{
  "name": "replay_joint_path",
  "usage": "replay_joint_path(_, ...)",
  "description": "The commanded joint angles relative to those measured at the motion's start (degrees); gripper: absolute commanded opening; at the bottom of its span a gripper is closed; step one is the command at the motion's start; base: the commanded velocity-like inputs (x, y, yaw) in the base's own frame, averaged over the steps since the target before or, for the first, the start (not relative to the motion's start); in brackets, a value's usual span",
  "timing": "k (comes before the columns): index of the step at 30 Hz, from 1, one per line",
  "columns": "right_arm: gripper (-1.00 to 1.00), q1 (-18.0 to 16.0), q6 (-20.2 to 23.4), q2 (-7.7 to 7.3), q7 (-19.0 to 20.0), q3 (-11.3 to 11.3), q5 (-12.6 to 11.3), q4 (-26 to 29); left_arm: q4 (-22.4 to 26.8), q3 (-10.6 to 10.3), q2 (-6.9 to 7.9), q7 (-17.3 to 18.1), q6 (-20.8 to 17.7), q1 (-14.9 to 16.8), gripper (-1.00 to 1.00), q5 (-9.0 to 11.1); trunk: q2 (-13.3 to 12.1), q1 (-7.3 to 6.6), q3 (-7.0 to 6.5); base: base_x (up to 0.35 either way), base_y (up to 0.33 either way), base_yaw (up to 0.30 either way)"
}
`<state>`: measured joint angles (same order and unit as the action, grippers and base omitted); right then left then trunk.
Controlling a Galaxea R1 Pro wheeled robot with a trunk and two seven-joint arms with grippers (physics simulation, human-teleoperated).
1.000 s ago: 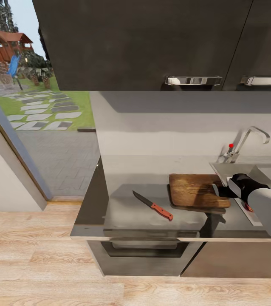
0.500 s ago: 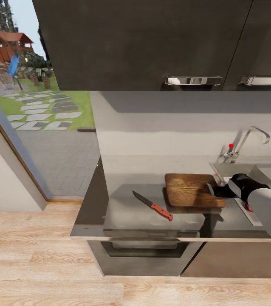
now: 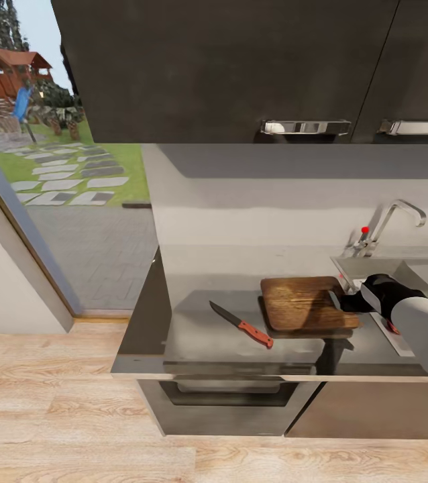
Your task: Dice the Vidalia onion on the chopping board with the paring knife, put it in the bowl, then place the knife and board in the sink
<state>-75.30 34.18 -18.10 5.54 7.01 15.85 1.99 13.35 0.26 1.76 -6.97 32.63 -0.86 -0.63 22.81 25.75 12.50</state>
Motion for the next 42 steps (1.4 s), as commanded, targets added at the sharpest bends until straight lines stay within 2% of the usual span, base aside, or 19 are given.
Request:
replay_joint_path(1,-1.00,0.0,0.3,-0.01,0.3,0.5,0.6,0.1,0.1,0.0,0.00,-0.1,0.1,0.0,1.00,-0.1,0.1,0.03,0.10,0.000,0.000,0.000)
replay_joint_path(12,-1.00,0.0,0.4,-0.01,0.3,0.5,0.6,0.1,0.1,0.0,0.00,-0.1,0.1,0.0,1.00,-0.2,0.1,0.03,0.10,0.000,0.000,0.000)
replay_joint_path(13,1.00,0.0,0.4,-0.01,0.3,0.5,0.6,0.1,0.1,0.0,0.00,-0.1,0.1,0.0,1.00,-0.2,0.1,0.03,0.10,0.000,0.000,0.000)
replay_joint_path(34,1.00,0.0,0.3,-0.01,0.3,0.5,0.6,0.3,0.1,0.0,0.00,-0.1,0.1,0.0,1.00,-0.2,0.1,0.03,0.10,0.000,0.000,0.000)
replay_joint_path(42,1.00,0.0,0.2,-0.18,0.7,0.8,0.4,2.4,0.1,0.0,0.00,-0.1,0.1,0.0,1.00,-0.1,0.1,0.03,0.10,0.000,0.000,0.000)
